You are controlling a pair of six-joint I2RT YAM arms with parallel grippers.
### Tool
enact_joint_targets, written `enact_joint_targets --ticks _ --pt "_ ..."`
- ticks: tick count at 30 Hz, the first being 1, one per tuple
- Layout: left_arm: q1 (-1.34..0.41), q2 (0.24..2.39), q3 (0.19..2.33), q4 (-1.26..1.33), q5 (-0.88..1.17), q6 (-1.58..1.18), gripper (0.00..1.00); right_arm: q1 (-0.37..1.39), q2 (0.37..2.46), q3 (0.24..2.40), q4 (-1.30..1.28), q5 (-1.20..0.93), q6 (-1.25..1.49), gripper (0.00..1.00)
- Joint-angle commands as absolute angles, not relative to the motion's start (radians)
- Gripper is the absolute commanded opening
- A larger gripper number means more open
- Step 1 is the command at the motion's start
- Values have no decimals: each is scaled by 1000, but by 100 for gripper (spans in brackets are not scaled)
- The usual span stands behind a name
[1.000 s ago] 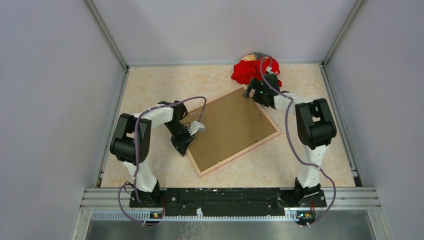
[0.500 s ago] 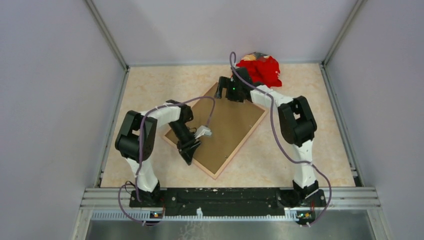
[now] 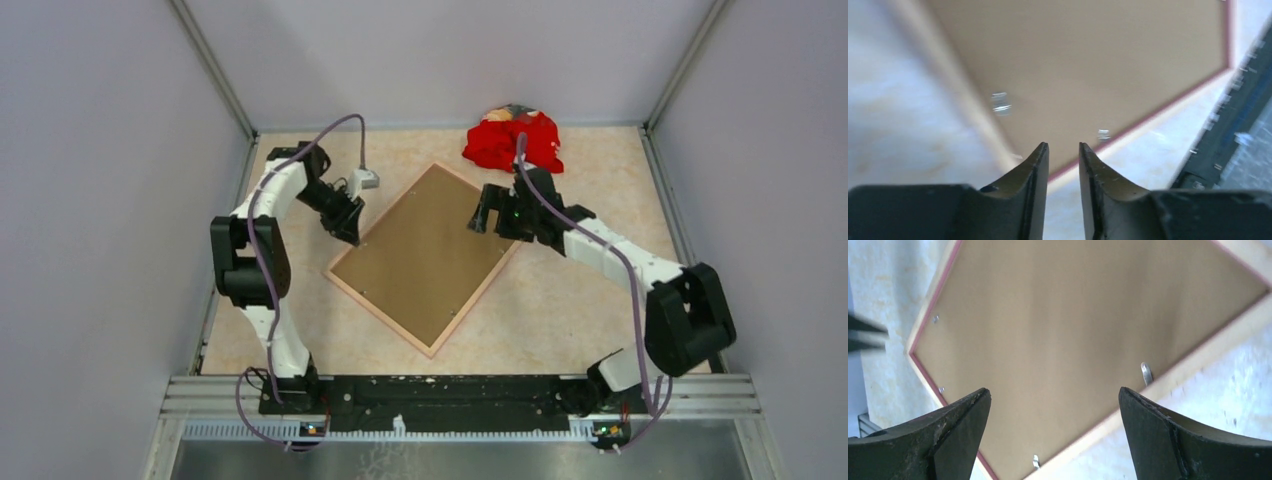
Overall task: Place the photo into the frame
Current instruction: Adjust the photo frame at the center of the board.
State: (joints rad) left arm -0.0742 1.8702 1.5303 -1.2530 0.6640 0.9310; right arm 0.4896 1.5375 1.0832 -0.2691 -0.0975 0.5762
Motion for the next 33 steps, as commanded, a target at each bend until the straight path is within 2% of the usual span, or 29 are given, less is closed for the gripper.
enact_joint_targets --ticks 1,7,14,19,30,33 --pt "52 1994 1645 -1024 535 747 32 491 1385 909 -252 -111 659 99" --pt "78 2094 1644 -988 534 740 25 486 1284 697 -155 -168 750 99" --pt "75 2119 1563 -1050 646 816 13 411 1319 595 -7 -283 810 99" --pt "32 2081 1436 -1075 684 903 13 356 1382 643 32 -323 795 99" --pt "-143 1960 1192 -1046 739 935 16 255 1561 865 -82 -340 681 99" --pt "-145 1933 1183 -1051 745 928 20 241 1570 924 -186 -255 620 99"
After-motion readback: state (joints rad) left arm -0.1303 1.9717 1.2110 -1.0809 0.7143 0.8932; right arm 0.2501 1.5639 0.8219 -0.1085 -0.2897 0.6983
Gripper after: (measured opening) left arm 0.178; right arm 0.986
